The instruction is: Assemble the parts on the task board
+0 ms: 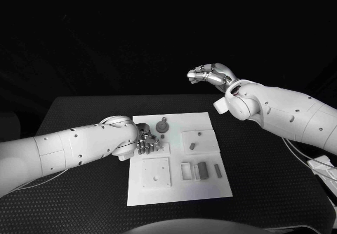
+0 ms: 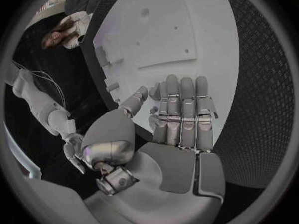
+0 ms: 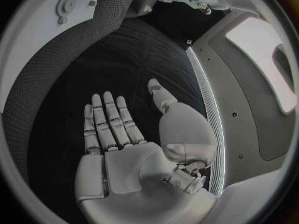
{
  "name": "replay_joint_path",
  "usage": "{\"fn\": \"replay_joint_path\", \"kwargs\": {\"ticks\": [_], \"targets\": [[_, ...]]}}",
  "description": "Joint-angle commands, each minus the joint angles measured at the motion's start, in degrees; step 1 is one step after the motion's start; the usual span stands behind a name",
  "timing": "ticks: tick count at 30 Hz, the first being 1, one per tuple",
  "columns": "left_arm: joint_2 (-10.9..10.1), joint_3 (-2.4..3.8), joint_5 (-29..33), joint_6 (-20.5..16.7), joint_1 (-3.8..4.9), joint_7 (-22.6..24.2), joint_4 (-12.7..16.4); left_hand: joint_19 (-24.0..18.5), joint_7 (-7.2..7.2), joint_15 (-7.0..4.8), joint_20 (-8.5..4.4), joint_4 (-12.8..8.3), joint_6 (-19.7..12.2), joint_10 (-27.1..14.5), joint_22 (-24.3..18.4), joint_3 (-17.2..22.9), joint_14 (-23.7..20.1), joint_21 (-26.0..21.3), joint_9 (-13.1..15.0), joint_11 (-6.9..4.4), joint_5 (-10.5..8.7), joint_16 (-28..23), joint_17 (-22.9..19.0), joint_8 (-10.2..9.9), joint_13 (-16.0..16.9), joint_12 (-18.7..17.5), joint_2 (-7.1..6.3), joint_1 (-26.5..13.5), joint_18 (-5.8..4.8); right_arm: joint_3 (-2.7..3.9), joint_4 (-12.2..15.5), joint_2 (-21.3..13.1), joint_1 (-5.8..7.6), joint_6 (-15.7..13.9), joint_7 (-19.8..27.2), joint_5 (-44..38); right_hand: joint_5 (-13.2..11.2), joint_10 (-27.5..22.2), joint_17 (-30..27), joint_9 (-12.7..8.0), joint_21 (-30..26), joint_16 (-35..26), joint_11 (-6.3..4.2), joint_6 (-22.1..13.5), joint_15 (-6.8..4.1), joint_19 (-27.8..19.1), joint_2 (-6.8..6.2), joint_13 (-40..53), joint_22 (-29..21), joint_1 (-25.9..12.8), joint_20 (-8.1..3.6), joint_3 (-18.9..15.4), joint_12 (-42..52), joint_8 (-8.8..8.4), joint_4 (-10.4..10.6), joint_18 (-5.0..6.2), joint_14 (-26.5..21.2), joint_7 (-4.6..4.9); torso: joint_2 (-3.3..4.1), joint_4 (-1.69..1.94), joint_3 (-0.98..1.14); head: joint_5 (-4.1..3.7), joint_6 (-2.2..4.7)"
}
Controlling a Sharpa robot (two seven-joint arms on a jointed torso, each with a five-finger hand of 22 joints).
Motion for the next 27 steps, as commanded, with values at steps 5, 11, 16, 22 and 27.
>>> {"fn": "replay_joint_path", "kwargs": {"ticks": [5, 11, 16, 22, 27], "targets": [[-0.10, -0.10, 1.56, 0.22, -0.34, 1.77, 0.29, -0.36, 0.12, -0.16, -0.01, 1.51, -0.85, -0.71, -0.08, -1.79, -0.75, -0.68, 0.07, -0.10, -0.22, 0.34, -0.14, -0.36, -0.05, 0.01, -1.87, -2.78, -0.15, 0.03, 0.07, -0.02, -0.05, 0.90, 0.31, 0.00, -0.01, 0.52, -0.08, -0.09, -0.30, -0.29, 0.00, -0.38, -0.09, -0.39, -0.12, -0.12, 0.10, -0.49, -0.04, -0.10, -0.31, 0.17, 0.30, -1.04, -0.41, 3.21, 0.00, 0.00, -0.03, -0.06, 0.06], [-0.71, -0.08, 1.23, 0.38, -0.31, 1.72, 0.59, -0.41, 0.13, -0.16, 0.01, 0.94, -1.02, -0.87, -0.06, -3.05, -0.94, -0.97, 0.19, -0.10, -0.21, 0.45, -0.16, -0.41, 0.01, 0.04, -2.16, -3.15, -0.06, 0.03, 0.08, -0.06, -0.07, 0.94, 0.27, 0.00, -0.01, 0.51, -0.09, -0.11, -0.31, -0.30, 0.01, -0.40, -0.08, -0.40, -0.14, -0.15, 0.13, -0.49, -0.04, -0.11, -0.32, 0.17, 0.30, -1.04, -0.43, 3.23, 0.00, 0.03, -0.03, -0.08, 0.07], [-1.39, -0.02, 1.10, 0.37, -0.14, 1.69, 0.85, -0.27, 0.09, -0.18, 0.00, 1.02, -0.94, -0.80, -0.04, -3.35, -0.90, -1.03, 0.26, -0.14, -0.21, 0.56, -0.16, -0.35, 0.06, 0.13, -2.17, -3.39, -0.01, 0.03, 0.08, -0.12, -0.08, 1.00, 0.25, 0.00, -0.01, 0.51, -0.09, -0.12, -0.33, -0.31, 0.01, -0.41, -0.07, -0.40, -0.15, -0.18, 0.15, -0.48, -0.04, -0.11, -0.32, 0.17, 0.31, -1.05, -0.45, 3.25, -0.03, 0.05, -0.04, -0.10, 0.14], [-1.36, 0.25, 1.73, 2.22, 0.89, 1.74, 0.35, -0.02, -0.04, -0.28, -0.07, 1.30, -0.74, -0.63, 0.01, -3.44, -0.74, -1.10, 0.40, -0.27, -0.18, 0.79, -0.15, -0.23, 0.17, 0.31, -1.33, -3.49, 0.09, 0.03, -0.03, -0.06, -0.12, 1.10, 0.24, 0.00, -0.01, 0.51, -0.10, -0.13, -0.34, -0.31, 0.01, -0.43, -0.07, -0.41, -0.15, -0.21, 0.17, -0.49, -0.04, -0.11, -0.33, 0.18, 0.32, -1.05, -0.46, 3.26, 0.02, -0.02, -0.04, -0.04, 0.22], [-1.33, 0.40, 3.16, 4.31, 2.34, 1.67, 0.06, 0.28, 1.64, -0.32, -0.09, 0.24, -4.53, -0.49, 0.29, -3.89, -0.80, -1.29, -0.32, -0.37, -0.03, 1.33, -0.04, -2.32, 0.85, 1.25, 0.72, -2.25, 0.03, 0.03, -0.15, -0.04, -0.15, 1.12, 0.23, 0.00, -0.01, 0.52, -0.10, -0.13, -0.35, -0.31, 0.01, -0.43, -0.06, -0.41, -0.15, -0.24, 0.19, -0.49, -0.04, -0.12, -0.32, 0.18, 0.33, -1.05, -0.47, 3.27, 0.02, -0.08, -0.01, -0.03, 0.36]]}}
